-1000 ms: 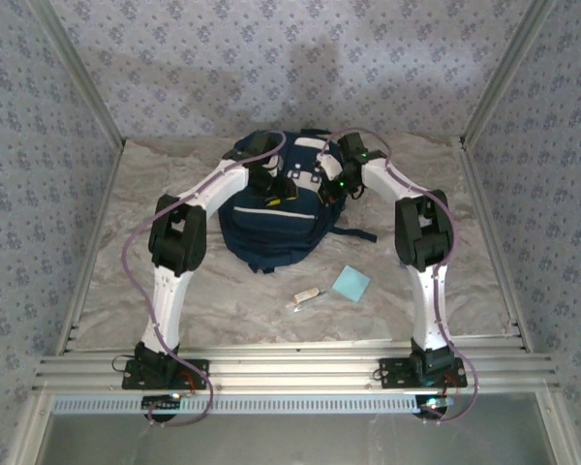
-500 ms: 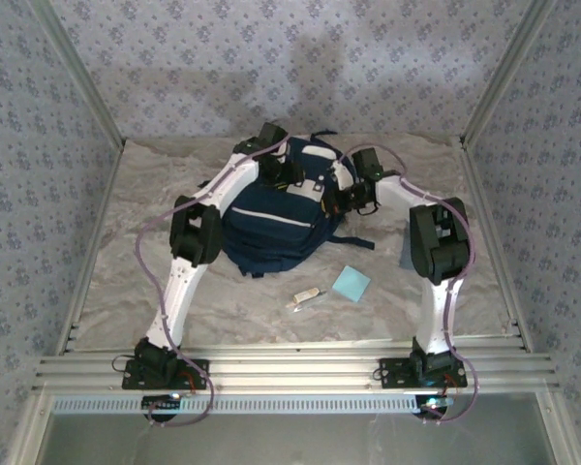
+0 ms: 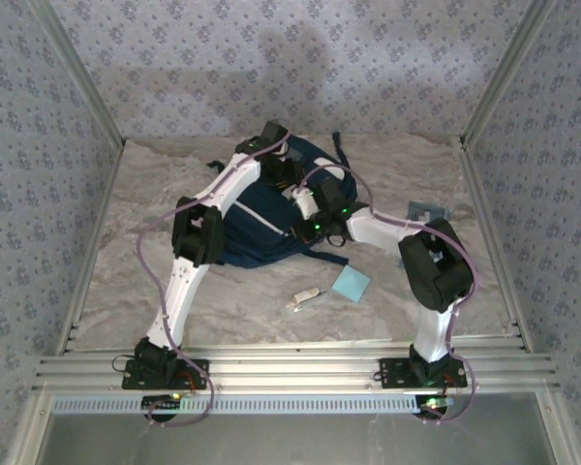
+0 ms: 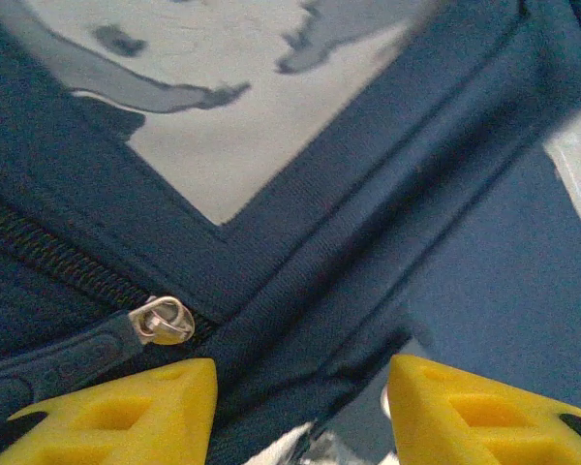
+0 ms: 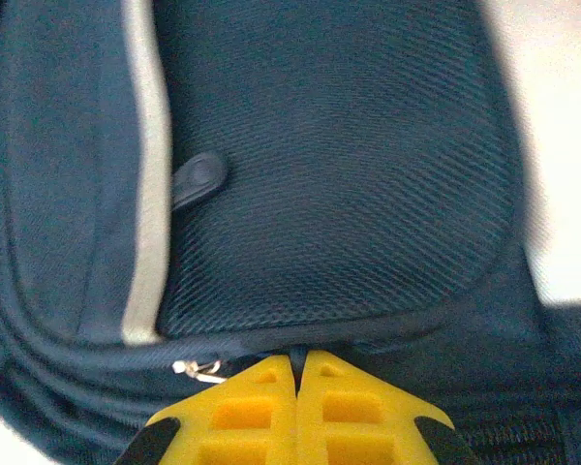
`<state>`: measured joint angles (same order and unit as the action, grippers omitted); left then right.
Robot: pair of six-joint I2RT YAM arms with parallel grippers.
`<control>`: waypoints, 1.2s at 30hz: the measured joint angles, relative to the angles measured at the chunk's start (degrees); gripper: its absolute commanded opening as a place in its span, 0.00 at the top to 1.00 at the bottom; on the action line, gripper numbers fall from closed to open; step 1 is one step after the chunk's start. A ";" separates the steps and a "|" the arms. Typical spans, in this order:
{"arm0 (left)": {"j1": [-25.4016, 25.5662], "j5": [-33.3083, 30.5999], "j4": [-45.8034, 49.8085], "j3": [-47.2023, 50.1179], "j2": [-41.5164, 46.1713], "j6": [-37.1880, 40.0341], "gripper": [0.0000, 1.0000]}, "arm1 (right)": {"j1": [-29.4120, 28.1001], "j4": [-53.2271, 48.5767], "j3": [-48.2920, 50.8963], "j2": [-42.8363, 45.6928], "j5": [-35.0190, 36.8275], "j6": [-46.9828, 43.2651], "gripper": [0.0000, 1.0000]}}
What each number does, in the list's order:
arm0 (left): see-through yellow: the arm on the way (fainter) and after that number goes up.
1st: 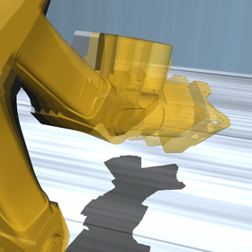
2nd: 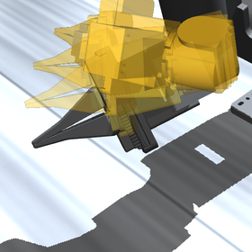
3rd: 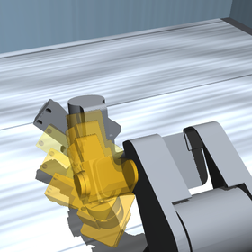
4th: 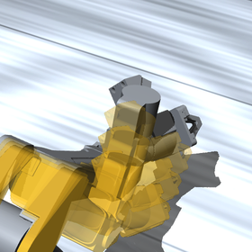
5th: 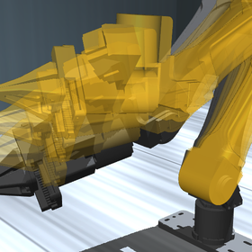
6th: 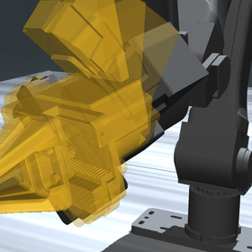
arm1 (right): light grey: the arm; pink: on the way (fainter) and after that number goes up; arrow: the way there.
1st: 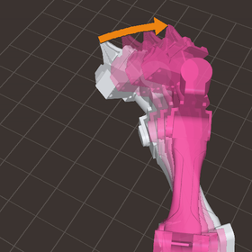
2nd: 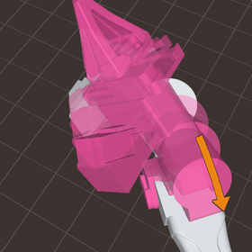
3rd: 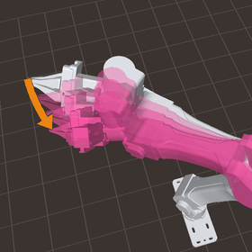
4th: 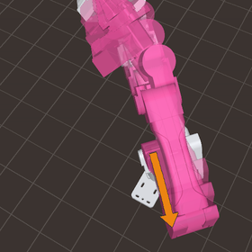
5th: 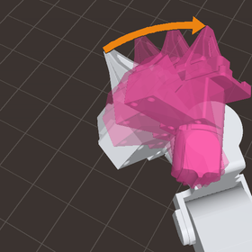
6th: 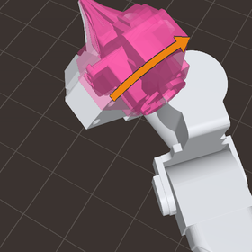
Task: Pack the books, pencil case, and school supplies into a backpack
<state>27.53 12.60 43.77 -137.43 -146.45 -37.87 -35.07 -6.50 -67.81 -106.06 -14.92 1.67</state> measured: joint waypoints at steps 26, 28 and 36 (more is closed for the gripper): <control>-3.21 -3.82 6.58 29.22 24.41 10.62 0.49 | 1.95 1.40 0.76 0.55 1.25 4.98 1.00; -1.64 -6.40 6.19 36.63 28.79 10.67 0.48 | 2.71 1.25 0.76 0.55 1.46 5.05 1.00; -0.31 -8.79 0.92 59.43 43.82 4.85 0.47 | 7.23 2.14 1.33 0.66 1.66 7.43 1.00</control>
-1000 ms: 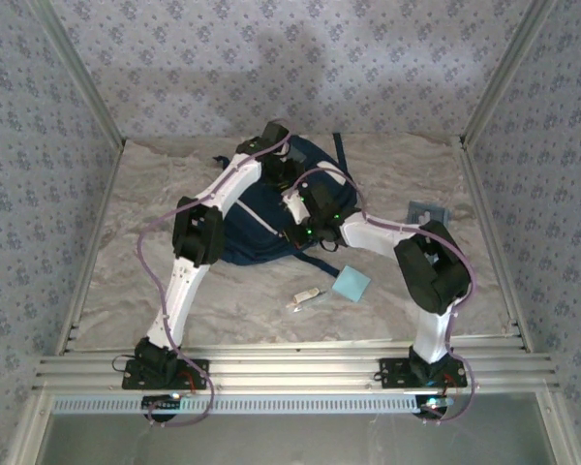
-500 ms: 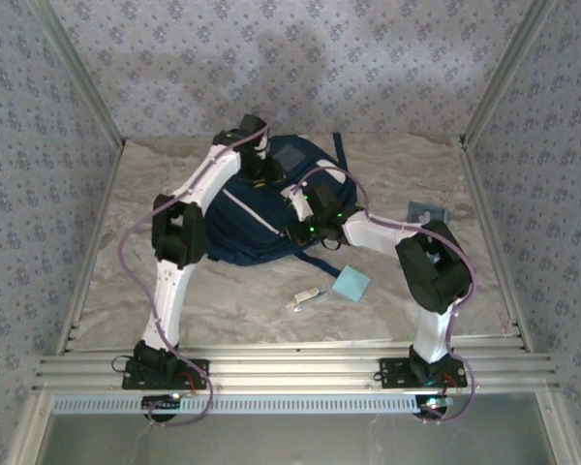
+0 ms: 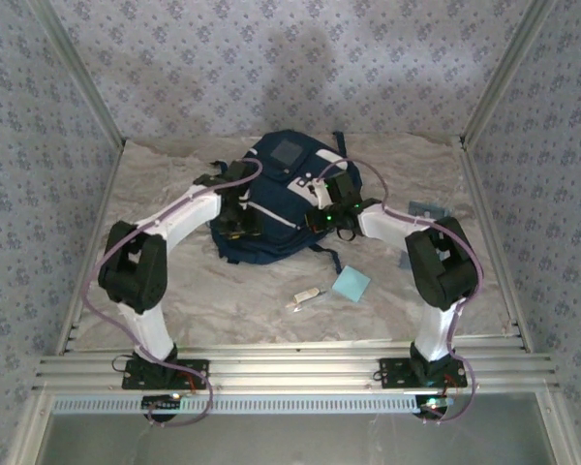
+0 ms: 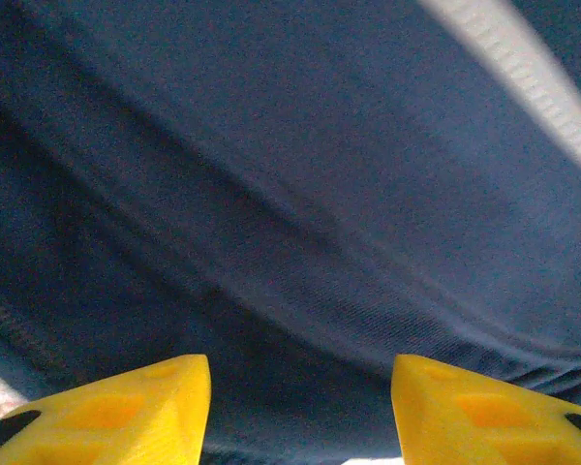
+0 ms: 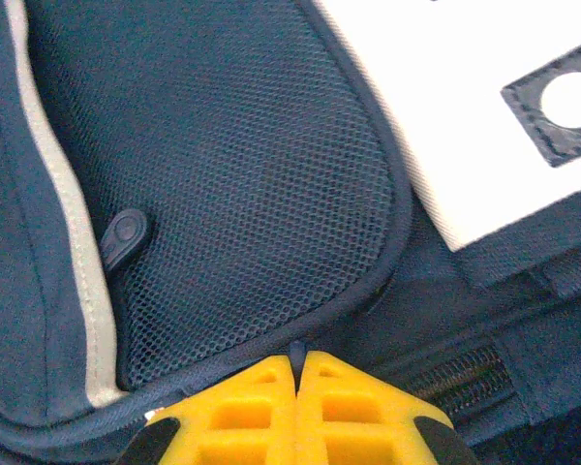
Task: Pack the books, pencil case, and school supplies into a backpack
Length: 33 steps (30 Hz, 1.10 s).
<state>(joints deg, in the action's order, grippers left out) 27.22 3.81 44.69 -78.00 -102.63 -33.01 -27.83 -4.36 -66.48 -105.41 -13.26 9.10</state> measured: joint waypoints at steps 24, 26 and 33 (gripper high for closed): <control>2.16 2.36 -25.42 9.55 -4.74 -22.62 0.51 | -9.77 7.91 4.52 2.58 9.57 1.84 1.00; 2.16 2.36 -25.44 9.53 -4.74 -22.84 0.51 | -9.88 7.67 3.52 1.51 9.88 1.84 1.00; 2.84 3.80 -28.63 9.86 -4.83 -24.57 0.51 | -13.35 4.96 -2.69 -3.50 11.58 0.48 1.00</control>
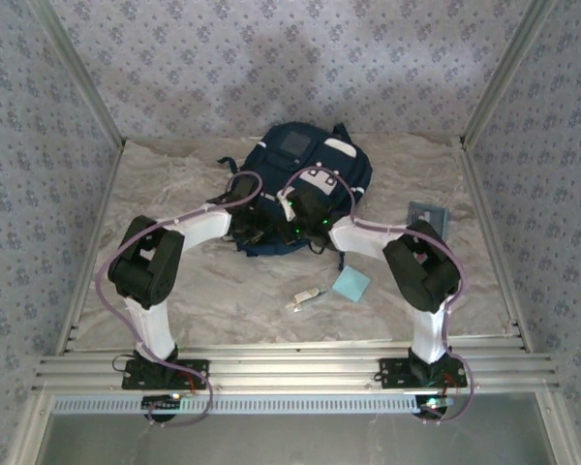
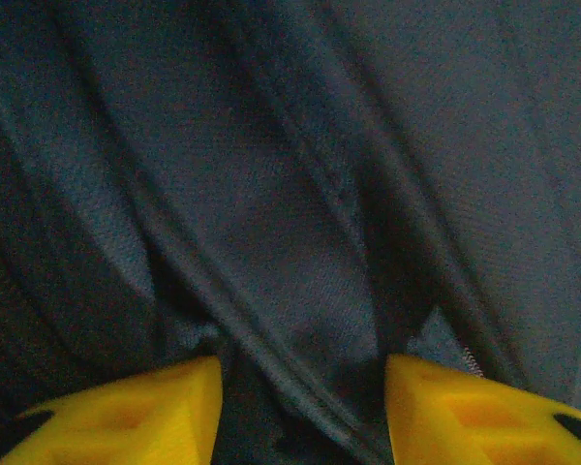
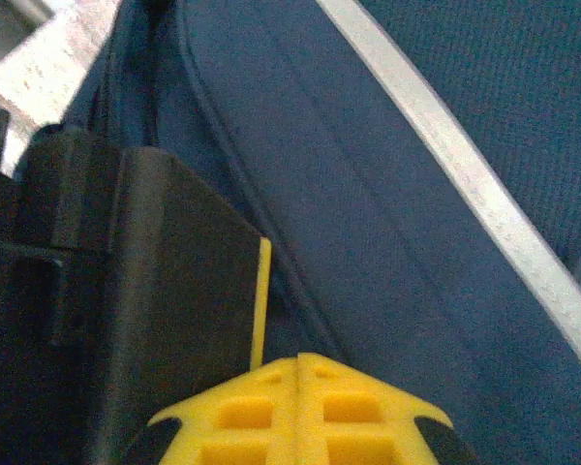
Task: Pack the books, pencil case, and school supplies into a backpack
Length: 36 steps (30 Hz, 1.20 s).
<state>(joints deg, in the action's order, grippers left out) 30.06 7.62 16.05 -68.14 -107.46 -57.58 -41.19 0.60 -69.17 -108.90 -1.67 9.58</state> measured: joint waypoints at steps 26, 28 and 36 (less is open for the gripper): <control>-4.22 4.42 3.93 -2.67 -0.63 8.74 0.50 | 14.86 -11.41 3.69 8.98 -6.88 -1.09 0.68; -5.03 4.37 4.90 -3.08 -0.61 9.99 0.50 | 16.63 -12.07 2.64 7.74 -10.32 -0.37 0.61; -5.70 3.50 9.16 -6.12 -0.61 13.88 0.50 | 17.66 -11.89 -0.63 1.25 -23.58 3.37 0.56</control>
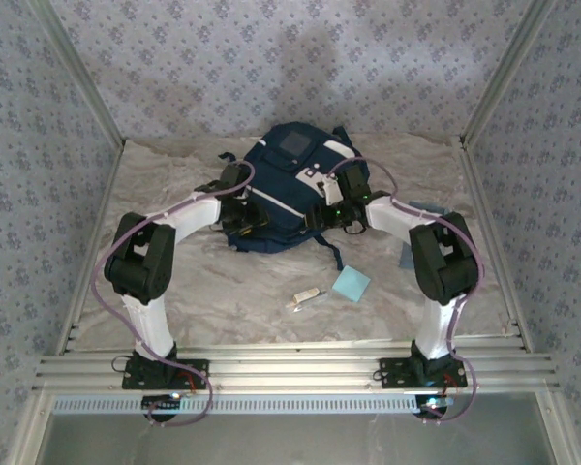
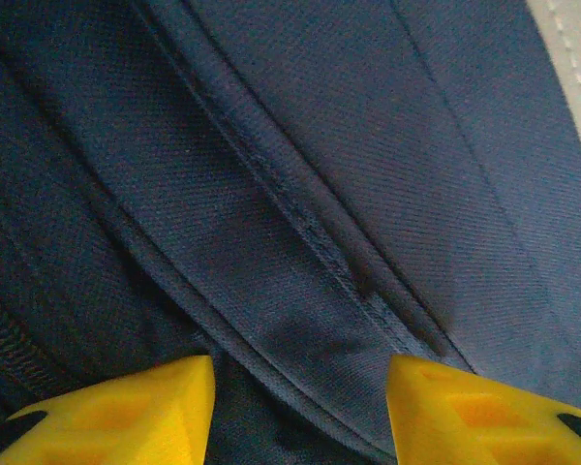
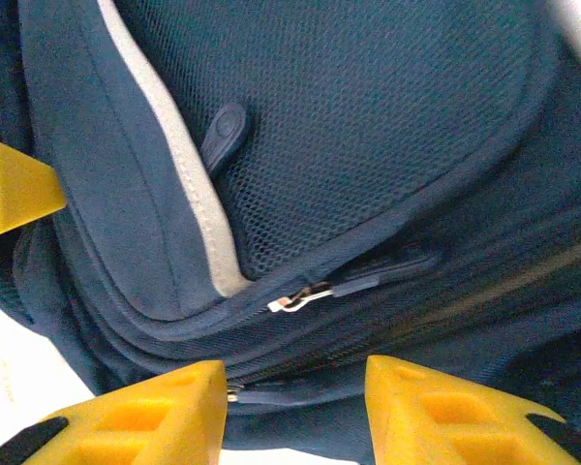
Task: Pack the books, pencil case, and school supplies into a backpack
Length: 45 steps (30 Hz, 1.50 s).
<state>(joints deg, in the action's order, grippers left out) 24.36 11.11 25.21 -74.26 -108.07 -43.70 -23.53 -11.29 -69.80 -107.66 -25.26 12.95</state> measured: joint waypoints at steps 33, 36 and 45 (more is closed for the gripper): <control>-1.60 0.09 1.90 -1.64 0.07 1.68 0.49 | -3.06 3.23 2.45 7.41 -3.15 6.03 0.56; -1.33 0.24 2.67 -2.40 1.01 2.16 0.49 | 0.61 0.24 2.45 7.37 0.94 4.09 0.55; 6.95 1.44 3.61 -5.40 3.82 -0.94 0.49 | 5.51 -3.48 -3.78 -0.96 11.45 0.20 0.55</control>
<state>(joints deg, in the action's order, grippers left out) 31.31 12.56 28.82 -79.66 -104.25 -44.64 -18.02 -14.76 -73.58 -108.62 -13.80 13.15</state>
